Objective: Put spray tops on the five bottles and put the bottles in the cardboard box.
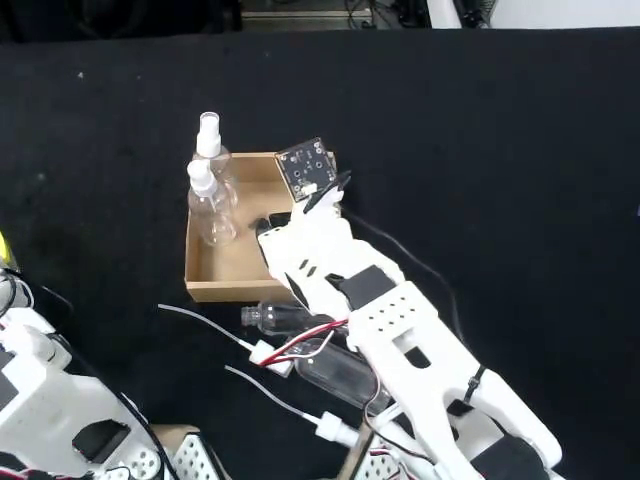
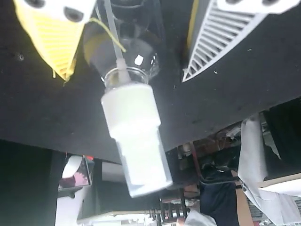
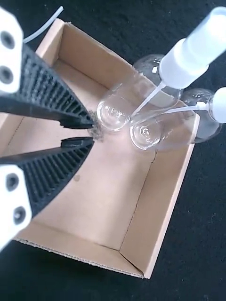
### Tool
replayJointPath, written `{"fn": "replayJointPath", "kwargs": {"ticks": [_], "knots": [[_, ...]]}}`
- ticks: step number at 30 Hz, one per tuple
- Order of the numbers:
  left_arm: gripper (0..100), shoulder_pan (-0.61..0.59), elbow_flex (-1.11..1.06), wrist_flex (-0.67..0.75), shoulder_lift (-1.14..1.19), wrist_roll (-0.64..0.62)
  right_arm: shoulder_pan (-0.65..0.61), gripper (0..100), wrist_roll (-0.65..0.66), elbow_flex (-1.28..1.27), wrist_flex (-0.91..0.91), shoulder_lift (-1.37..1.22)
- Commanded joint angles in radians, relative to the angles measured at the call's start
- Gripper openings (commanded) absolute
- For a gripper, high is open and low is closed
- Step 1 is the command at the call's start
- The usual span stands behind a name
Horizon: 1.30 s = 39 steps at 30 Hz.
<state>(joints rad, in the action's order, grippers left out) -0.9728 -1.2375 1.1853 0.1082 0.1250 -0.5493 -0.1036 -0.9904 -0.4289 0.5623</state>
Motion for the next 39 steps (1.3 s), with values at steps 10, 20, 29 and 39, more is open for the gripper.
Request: {"fn": "replayJointPath", "kwargs": {"ticks": [10, 20, 29, 39], "knots": [[32, 0.012, 0.062, 0.017, 0.009, -0.02, 0.012, 1.1, 0.009, 0.004, 0.003, 0.05], [32, 0.044, 0.051, 0.017, 0.009, -0.02, 0.012, 1.1, 0.009, 0.004, 0.003, 0.05], [32, 0.042, 0.051, 0.017, 0.009, -0.015, 0.012, 1.1, 0.009, 0.004, 0.003, 0.05], [32, 0.041, 0.027, 0.017, 0.009, -0.014, 0.014, 1.1, 0.009, 0.004, 0.003, 0.05]]}}
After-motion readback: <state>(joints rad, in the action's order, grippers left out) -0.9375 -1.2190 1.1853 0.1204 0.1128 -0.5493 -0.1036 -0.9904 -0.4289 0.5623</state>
